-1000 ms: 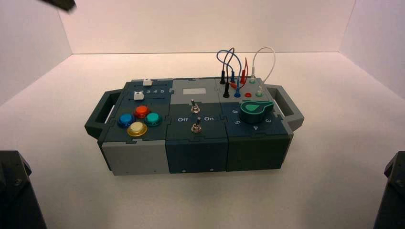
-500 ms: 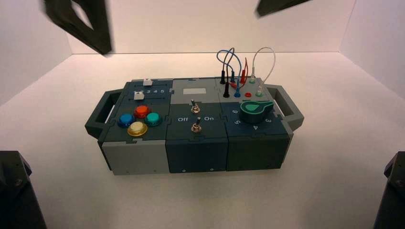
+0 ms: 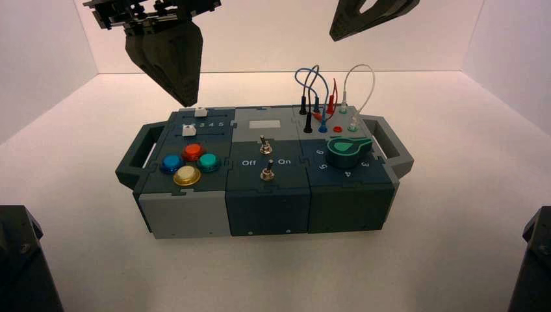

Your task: Push the yellow button with the right gripper.

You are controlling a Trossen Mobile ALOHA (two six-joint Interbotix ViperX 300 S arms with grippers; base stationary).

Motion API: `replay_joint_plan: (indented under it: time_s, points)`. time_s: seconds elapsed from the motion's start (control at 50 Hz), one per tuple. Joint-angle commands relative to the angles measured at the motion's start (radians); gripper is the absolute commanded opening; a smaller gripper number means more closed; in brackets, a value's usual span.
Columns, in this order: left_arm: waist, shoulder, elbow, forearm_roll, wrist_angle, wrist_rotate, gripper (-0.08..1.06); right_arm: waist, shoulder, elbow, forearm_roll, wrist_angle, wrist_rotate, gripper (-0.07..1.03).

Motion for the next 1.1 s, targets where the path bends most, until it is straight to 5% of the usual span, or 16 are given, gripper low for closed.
replay_joint_plan:
  time_s: [0.02, 1.1]
  points:
    - [-0.003, -0.026, -0.017, -0.003, -0.008, -0.006, -0.03, 0.005, 0.011, -0.014, 0.005, -0.014, 0.000, -0.03]
    - [-0.003, -0.120, 0.040, 0.006, -0.029, -0.043, -0.03, 0.023, 0.043, -0.031, 0.008, 0.000, -0.002, -0.03]
